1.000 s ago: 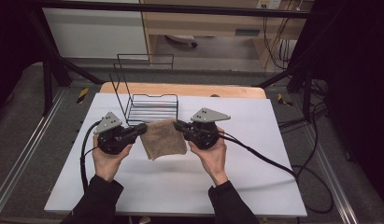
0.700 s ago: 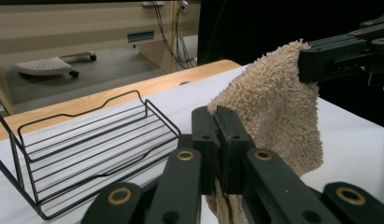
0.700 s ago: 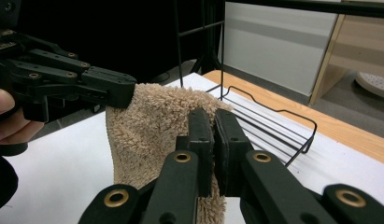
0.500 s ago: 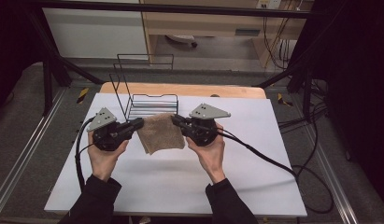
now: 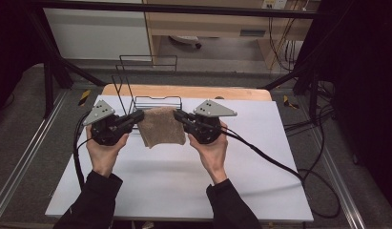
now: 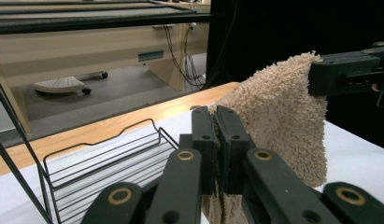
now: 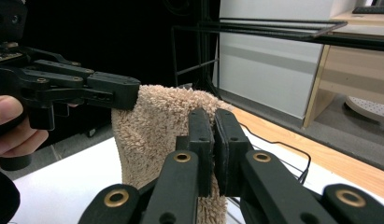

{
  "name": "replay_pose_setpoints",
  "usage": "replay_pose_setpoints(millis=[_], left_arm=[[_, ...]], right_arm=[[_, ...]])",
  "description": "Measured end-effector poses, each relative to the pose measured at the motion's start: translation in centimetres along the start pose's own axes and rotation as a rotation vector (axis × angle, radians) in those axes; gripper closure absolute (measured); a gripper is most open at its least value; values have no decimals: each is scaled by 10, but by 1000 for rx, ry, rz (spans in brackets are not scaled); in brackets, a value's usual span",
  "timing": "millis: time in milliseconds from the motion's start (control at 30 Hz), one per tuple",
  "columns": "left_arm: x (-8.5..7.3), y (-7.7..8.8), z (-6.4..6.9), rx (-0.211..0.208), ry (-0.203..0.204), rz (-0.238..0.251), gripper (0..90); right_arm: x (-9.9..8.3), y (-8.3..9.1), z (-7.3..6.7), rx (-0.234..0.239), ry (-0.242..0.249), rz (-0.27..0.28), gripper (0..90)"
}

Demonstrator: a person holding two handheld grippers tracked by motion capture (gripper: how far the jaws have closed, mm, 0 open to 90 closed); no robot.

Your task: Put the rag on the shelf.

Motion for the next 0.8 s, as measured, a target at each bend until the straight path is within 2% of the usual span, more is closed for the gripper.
replay_pose_setpoints(millis=[400,800], left_arm=[[21,3,-5,2,21,59,866],[43,7,-9,12,17,106,866]], right_arm=[[18,-7,5,-26,4,46,868],[40,-13,9,-47,15,83,868]])
Point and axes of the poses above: each handheld gripper's, and its own axes: y roughly backward along the jaws, x roughly out of its top, z roughly to its right, the point moved 10 cm from there along -y, roughly forward along the jaws, and after that the axes turned 11 degrees about y, right-handed, at the moved point
